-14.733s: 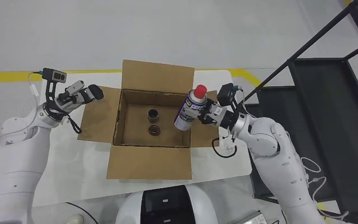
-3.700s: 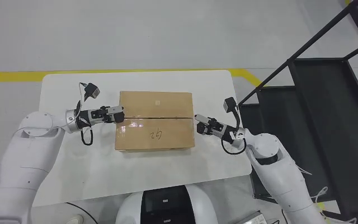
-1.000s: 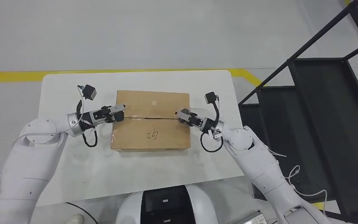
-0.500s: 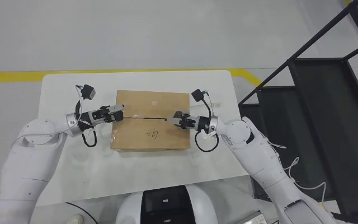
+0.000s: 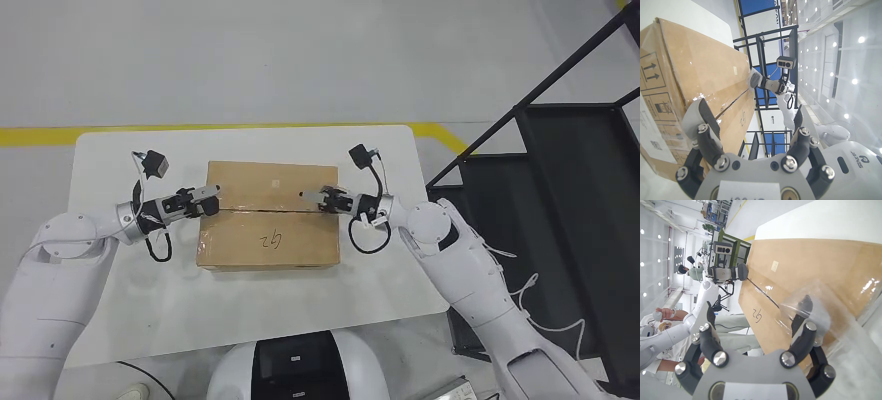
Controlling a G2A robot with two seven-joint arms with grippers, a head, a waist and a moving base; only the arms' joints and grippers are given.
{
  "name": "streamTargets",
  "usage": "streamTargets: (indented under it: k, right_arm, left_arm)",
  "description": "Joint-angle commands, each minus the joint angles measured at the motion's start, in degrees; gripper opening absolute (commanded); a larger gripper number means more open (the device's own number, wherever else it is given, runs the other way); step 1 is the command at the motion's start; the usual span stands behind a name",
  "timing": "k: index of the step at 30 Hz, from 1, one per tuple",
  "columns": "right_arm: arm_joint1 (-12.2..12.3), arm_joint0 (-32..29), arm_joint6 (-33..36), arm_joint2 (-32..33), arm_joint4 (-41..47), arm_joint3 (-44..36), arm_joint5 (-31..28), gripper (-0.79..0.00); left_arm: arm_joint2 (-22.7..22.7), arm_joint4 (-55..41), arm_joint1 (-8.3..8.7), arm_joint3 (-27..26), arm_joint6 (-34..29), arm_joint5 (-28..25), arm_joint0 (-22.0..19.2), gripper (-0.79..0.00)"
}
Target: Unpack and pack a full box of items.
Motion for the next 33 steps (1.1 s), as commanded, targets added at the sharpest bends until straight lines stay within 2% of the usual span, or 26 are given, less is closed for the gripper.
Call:
streamTargets:
  k: [1,6,12,13,14,15,23,29,33]
  right_arm:
    - [0.1,-0.6,-0.7,0.9,0.6,-0.7,0.8,0.000]
    - [0.4,-2.0,-1.9,2.7,2.0,-1.5,1.8,0.000]
    - [-0.1,-0.5,-3.8,2.5,5.9,1.0,2.1,0.000]
    - [-0.1,-0.3,-4.5,2.6,6.5,1.3,2.2,-0.105]
    - [-0.2,-0.1,-5.4,2.7,6.6,1.7,2.3,-0.603]
    - [-0.3,-0.1,-5.8,2.6,6.8,1.8,2.3,-0.785]
    - [-0.5,1.1,-7.3,2.0,5.5,5.4,5.0,-0.785]
    - [-0.4,0.1,-7.8,2.4,4.7,4.3,5.5,-0.785]
    - [0.0,-1.7,-6.3,3.6,4.6,1.1,3.9,-0.785]
  left_arm:
    - [-0.2,0.0,0.03,-0.2,0.0,-0.1,0.1,0.000]
    - [-0.6,0.1,0.10,-0.6,0.1,-0.2,0.5,0.000]
    - [-0.6,0.5,0.09,-1.1,0.0,-0.1,0.6,0.000]
    - [-0.6,0.6,0.11,-1.1,0.0,-0.1,0.7,0.000]
    - [-0.7,0.5,0.12,-1.1,0.0,-0.1,0.7,0.000]
    - [-0.8,0.5,0.13,-1.1,0.1,-0.2,0.8,0.000]
    - [-1.3,0.5,0.20,-1.1,0.0,-0.2,1.2,0.000]
    - [-1.6,0.6,0.27,-1.4,0.1,-0.4,1.6,0.000]
    - [-1.9,0.7,0.30,-1.5,0.3,-0.5,1.8,0.000]
